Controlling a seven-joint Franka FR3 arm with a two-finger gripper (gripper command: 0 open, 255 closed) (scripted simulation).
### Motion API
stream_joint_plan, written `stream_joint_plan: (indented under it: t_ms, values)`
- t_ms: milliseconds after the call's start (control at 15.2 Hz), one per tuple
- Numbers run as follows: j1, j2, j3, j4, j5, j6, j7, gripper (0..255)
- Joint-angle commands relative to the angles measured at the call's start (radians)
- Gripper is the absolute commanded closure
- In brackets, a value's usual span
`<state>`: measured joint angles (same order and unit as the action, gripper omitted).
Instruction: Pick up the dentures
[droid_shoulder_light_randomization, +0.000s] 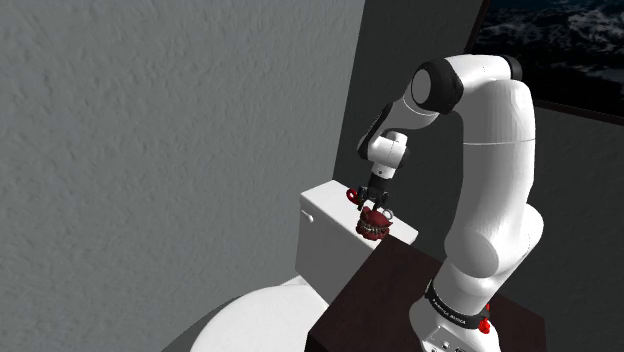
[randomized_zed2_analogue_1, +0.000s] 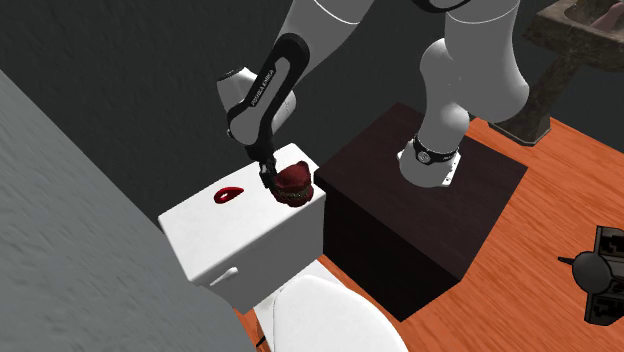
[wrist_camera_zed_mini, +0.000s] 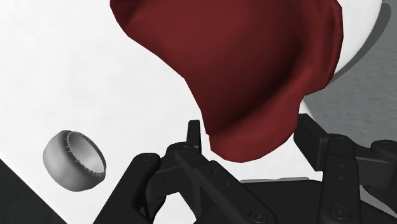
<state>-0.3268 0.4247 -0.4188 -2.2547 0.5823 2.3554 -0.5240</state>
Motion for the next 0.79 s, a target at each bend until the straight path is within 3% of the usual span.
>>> stream_joint_plan:
  t_ms: [0, 396, 726]
  values:
    - [0.0, 0.001, 0.001, -0.001, 0.001, 0.0, 0.0, 255]
    - [0.0, 0.0, 0.0, -0.001, 0.0, 0.0, -0.001, 255]
    - [0.019, -0.065, -0.029, -0.012, -0.052, -0.04, 0.042, 255]
